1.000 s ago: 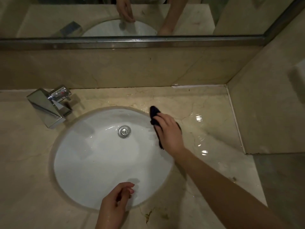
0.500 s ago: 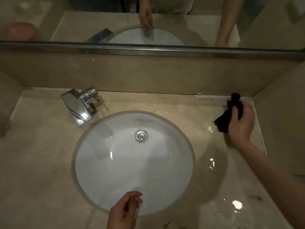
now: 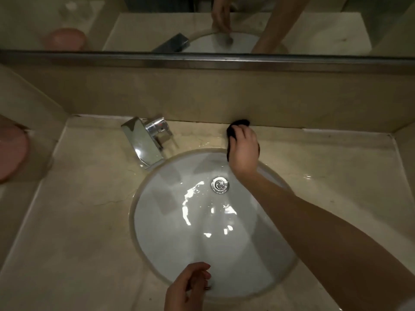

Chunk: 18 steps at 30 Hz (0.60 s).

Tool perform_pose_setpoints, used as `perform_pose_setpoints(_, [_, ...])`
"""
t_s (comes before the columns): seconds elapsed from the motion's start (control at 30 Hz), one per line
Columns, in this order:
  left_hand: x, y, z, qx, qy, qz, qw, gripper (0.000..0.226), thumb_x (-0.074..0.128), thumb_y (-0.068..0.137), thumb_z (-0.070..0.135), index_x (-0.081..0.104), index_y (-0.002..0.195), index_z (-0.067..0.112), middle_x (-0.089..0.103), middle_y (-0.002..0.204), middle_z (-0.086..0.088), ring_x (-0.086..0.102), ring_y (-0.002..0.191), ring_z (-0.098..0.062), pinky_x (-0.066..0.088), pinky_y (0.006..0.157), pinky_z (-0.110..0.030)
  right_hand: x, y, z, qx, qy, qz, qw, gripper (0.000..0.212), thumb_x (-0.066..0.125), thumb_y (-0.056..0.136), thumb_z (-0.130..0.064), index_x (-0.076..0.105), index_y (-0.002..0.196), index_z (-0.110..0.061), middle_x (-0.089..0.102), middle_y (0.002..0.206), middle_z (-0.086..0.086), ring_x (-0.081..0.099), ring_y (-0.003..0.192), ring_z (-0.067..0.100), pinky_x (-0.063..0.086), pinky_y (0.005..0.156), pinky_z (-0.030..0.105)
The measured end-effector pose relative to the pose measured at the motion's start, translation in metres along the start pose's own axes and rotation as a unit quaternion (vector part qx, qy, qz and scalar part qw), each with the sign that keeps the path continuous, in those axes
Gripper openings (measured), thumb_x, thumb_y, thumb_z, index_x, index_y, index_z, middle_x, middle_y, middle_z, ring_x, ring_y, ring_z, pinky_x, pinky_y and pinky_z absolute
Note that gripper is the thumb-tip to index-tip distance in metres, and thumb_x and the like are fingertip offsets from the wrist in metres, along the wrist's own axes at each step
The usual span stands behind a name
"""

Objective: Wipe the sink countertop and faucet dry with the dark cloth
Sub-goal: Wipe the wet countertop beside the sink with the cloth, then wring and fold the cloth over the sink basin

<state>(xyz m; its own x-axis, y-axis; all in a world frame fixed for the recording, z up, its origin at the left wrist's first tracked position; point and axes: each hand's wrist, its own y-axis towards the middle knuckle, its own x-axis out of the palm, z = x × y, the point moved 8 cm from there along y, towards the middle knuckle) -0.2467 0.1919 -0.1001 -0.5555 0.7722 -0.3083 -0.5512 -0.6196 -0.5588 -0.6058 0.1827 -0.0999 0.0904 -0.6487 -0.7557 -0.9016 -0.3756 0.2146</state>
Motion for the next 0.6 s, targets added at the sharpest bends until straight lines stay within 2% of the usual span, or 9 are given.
perform_pose_setpoints(0.07, [-0.011, 0.000, -0.001, -0.002, 0.007, -0.002, 1.000, 0.021, 0.056, 0.082, 0.030, 0.076, 0.079, 0.035, 0.076, 0.075, 0.002, 0.070, 0.066, -0.014, 0.052, 0.068, -0.017, 0.029, -0.001, -0.037, -0.057, 0.015, -0.053, 0.997, 0.031, 0.051, 0.099, -0.012, 0.062, 0.127, -0.006, 0.060, 0.130, 0.015, 0.053, 0.118, 0.035, 0.041, 0.100, 0.040])
perform_pose_setpoints(0.1, [-0.019, 0.000, -0.005, -0.004, 0.014, 0.010, 1.000, 0.024, 0.052, 0.076, 0.039, 0.075, 0.080, 0.040, 0.076, 0.075, 0.003, 0.071, 0.067, -0.016, 0.052, 0.069, -0.018, 0.042, -0.003, -0.054, -0.087, 0.021, -0.079, 0.993, 0.031, 0.051, 0.099, -0.011, 0.062, 0.128, -0.006, 0.060, 0.130, 0.015, 0.053, 0.119, 0.035, 0.041, 0.100, 0.040])
perform_pose_setpoints(0.13, [-0.028, 0.000, -0.008, -0.004, 0.013, 0.022, 1.000, 0.024, 0.051, 0.076, 0.038, 0.075, 0.080, 0.041, 0.076, 0.075, 0.002, 0.070, 0.067, -0.016, 0.052, 0.070, -0.018, 0.053, -0.004, -0.068, -0.113, 0.029, -0.102, 0.988, 0.031, 0.051, 0.099, -0.010, 0.063, 0.127, -0.006, 0.061, 0.129, 0.014, 0.053, 0.118, 0.035, 0.041, 0.099, 0.040])
perform_pose_setpoints(0.2, [-0.041, -0.001, -0.016, -0.008, 0.004, 0.030, 1.000, 0.030, 0.056, 0.086, 0.014, 0.077, 0.076, 0.034, 0.076, 0.074, -0.001, 0.070, 0.066, -0.013, 0.051, 0.071, -0.016, 0.068, -0.008, -0.089, -0.155, 0.043, -0.134, 0.978, 0.029, 0.052, 0.097, -0.008, 0.064, 0.123, -0.006, 0.063, 0.126, 0.012, 0.054, 0.114, 0.035, 0.043, 0.096, 0.039])
perform_pose_setpoints(0.27, [-0.055, -0.001, -0.024, -0.013, -0.010, 0.043, 0.999, 0.039, 0.055, 0.092, -0.010, 0.079, 0.079, 0.018, 0.075, 0.073, -0.005, 0.070, 0.065, -0.015, 0.051, 0.068, -0.014, 0.076, -0.019, -0.104, -0.195, 0.051, -0.173, 0.964, 0.026, 0.053, 0.096, -0.008, 0.066, 0.119, -0.007, 0.065, 0.122, 0.011, 0.055, 0.110, 0.035, 0.044, 0.093, 0.040])
perform_pose_setpoints(0.4, [-0.079, -0.005, -0.013, 0.012, -0.003, 0.067, 0.998, 0.035, 0.055, 0.092, -0.011, 0.078, 0.084, 0.014, 0.076, 0.074, 0.000, 0.070, 0.065, -0.011, 0.051, 0.067, -0.012, 0.078, -0.075, -0.120, -0.291, 0.054, -0.288, 0.911, 0.021, 0.052, 0.098, -0.020, 0.066, 0.112, -0.015, 0.066, 0.113, 0.005, 0.056, 0.102, 0.028, 0.047, 0.087, 0.041])
perform_pose_setpoints(0.5, [-0.087, 0.000, 0.001, 0.008, -0.053, 0.079, 0.995, 0.033, 0.053, 0.093, -0.012, 0.077, 0.088, 0.011, 0.075, 0.075, -0.003, 0.067, 0.064, -0.010, 0.050, 0.063, -0.013, 0.052, -0.134, -0.111, -0.283, 0.061, -0.379, 0.879, 0.022, 0.046, 0.101, -0.024, 0.065, 0.107, -0.015, 0.065, 0.106, 0.000, 0.055, 0.097, 0.024, 0.047, 0.087, 0.044])
perform_pose_setpoints(0.57, [-0.082, 0.009, 0.005, -0.005, -0.075, 0.065, 0.995, 0.034, 0.056, 0.094, -0.006, 0.074, 0.097, 0.023, 0.076, 0.084, -0.001, 0.068, 0.075, -0.013, 0.051, 0.069, -0.024, 0.026, -0.164, -0.101, -0.207, 0.090, -0.402, 0.887, 0.019, 0.047, 0.102, -0.019, 0.065, 0.107, -0.014, 0.064, 0.102, -0.003, 0.056, 0.095, 0.017, 0.046, 0.087, 0.039])
perform_pose_setpoints(0.6, [-0.076, 0.013, 0.005, -0.015, -0.085, 0.045, 0.995, 0.035, 0.060, 0.094, -0.001, 0.070, 0.106, 0.030, 0.075, 0.096, 0.002, 0.068, 0.082, -0.010, 0.051, 0.075, -0.029, 0.012, -0.173, -0.095, -0.135, 0.124, -0.395, 0.900, 0.017, 0.049, 0.102, -0.015, 0.065, 0.109, -0.016, 0.065, 0.104, -0.005, 0.058, 0.096, 0.011, 0.046, 0.087, 0.034])
